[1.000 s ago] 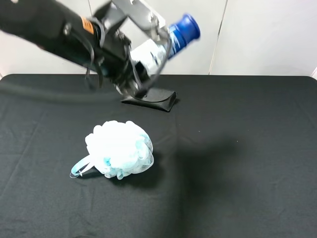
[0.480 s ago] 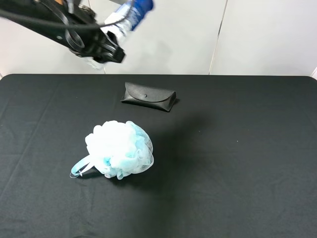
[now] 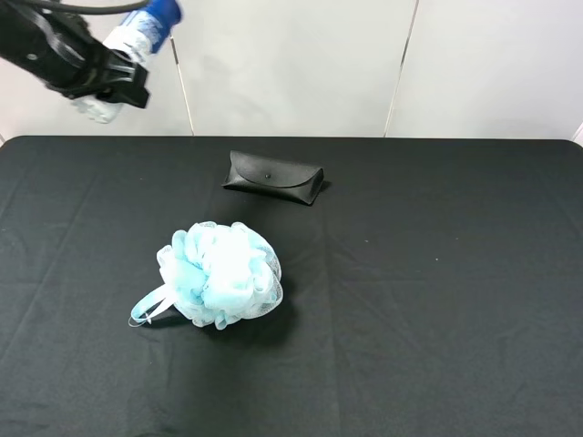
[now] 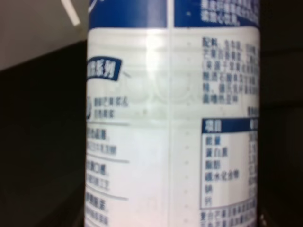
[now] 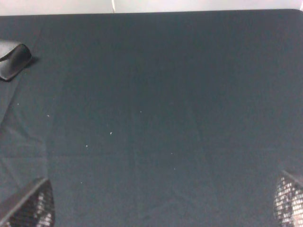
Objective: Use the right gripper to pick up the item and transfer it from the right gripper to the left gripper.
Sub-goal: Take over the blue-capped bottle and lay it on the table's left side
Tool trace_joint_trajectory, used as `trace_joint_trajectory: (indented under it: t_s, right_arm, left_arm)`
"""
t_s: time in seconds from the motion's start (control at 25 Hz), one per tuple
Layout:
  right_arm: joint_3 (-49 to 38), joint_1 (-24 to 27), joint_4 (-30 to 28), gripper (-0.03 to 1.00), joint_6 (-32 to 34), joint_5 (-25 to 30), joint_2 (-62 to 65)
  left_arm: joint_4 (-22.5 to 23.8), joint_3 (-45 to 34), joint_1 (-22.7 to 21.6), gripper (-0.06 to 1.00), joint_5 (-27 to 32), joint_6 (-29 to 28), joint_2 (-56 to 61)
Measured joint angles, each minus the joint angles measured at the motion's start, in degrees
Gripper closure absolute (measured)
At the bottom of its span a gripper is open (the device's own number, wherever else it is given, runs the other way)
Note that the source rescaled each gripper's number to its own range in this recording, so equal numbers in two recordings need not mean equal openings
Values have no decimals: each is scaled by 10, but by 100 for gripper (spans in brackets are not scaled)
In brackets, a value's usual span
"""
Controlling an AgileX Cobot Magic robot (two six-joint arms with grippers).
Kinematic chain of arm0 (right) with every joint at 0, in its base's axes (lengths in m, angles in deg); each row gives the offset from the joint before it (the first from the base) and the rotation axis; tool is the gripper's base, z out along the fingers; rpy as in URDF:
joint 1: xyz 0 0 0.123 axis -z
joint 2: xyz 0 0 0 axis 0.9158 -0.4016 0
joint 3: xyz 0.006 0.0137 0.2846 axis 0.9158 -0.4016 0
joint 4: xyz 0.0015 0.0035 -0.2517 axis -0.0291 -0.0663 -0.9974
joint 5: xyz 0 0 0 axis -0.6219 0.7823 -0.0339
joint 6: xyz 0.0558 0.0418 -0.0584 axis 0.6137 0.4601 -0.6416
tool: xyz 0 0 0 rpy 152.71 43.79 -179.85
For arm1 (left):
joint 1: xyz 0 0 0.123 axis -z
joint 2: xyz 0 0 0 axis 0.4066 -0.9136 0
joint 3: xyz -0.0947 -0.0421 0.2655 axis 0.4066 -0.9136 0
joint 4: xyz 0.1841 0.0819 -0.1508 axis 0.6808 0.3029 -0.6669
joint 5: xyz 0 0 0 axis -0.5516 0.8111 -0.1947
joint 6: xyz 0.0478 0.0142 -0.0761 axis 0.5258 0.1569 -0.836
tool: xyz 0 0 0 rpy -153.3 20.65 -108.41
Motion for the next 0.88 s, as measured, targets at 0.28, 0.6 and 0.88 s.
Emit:
trace_joint_trajectory:
  t_s: [0.28,0.6,0.88]
  right_arm:
    - [0,0,0,-3,0,0,0]
    - [0,0,0,-3,0,0,0]
    - [0,0,0,-3,0,0,0]
  left_arm:
    - [1,-1,-81,92,29,-24,-10]
    - [2,-21,-112,92,50,-41,-88]
    - [1,-25,-112,92,56,-41,-151]
